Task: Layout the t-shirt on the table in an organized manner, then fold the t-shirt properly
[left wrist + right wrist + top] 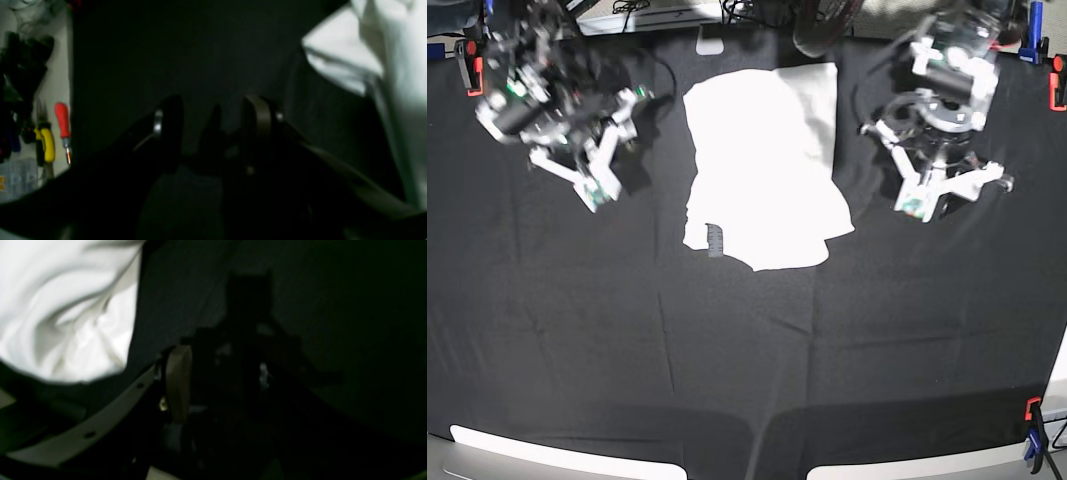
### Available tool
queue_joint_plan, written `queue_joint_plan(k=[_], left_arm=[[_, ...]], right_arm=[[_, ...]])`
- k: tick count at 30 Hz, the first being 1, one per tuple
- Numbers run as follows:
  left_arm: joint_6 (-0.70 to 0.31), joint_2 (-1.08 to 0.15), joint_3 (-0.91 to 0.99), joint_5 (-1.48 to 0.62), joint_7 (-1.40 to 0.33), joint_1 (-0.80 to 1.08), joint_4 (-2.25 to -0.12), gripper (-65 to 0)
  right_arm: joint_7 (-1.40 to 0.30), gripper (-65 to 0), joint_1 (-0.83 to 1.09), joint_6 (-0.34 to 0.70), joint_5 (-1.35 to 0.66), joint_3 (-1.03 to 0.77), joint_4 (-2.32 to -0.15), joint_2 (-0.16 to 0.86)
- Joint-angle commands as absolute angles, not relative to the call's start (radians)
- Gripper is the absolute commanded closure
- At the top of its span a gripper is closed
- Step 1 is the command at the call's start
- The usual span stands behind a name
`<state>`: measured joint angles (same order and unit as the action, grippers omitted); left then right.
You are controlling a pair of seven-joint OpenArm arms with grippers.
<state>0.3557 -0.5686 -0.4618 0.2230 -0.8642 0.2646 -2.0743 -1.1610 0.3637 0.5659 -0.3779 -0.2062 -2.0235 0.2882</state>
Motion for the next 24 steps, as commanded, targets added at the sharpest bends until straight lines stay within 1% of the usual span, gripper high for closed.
queue_joint_plan(k=[1,8,13,19,24], left_arm=[[0.375,-0.580,-0.458,0.233,-0.844,0.271,-2.094,-26.6],[0.374,-0.580,-0.426,0.200,-0.867,0.377,-2.095,-26.6],[0.374,-0.580,-0.313,0.169,-0.867,0.480,-2.124,-26.6],[0.370,-0.580,-0.142,0.151,-0.866,0.630,-2.210,-26.6],[0.368,-0.580,-0.091,0.144,-0.867,0.768,-2.288,-26.6]], right_arm=[[-1.151,-24.2,0.385,0.587,-0.409,-0.241,-2.049,0.299],[-1.151,-24.2,0.603,0.683,-0.620,-0.472,-2.056,0.299],[-1.151,-24.2,0.758,0.698,-0.758,-0.607,-2.056,0.298],[-1.151,-24.2,0.978,0.698,-0.764,-0.679,-2.056,0.296],[-1.151,-24.2,1.108,0.698,-0.767,-0.680,-2.056,0.296]])
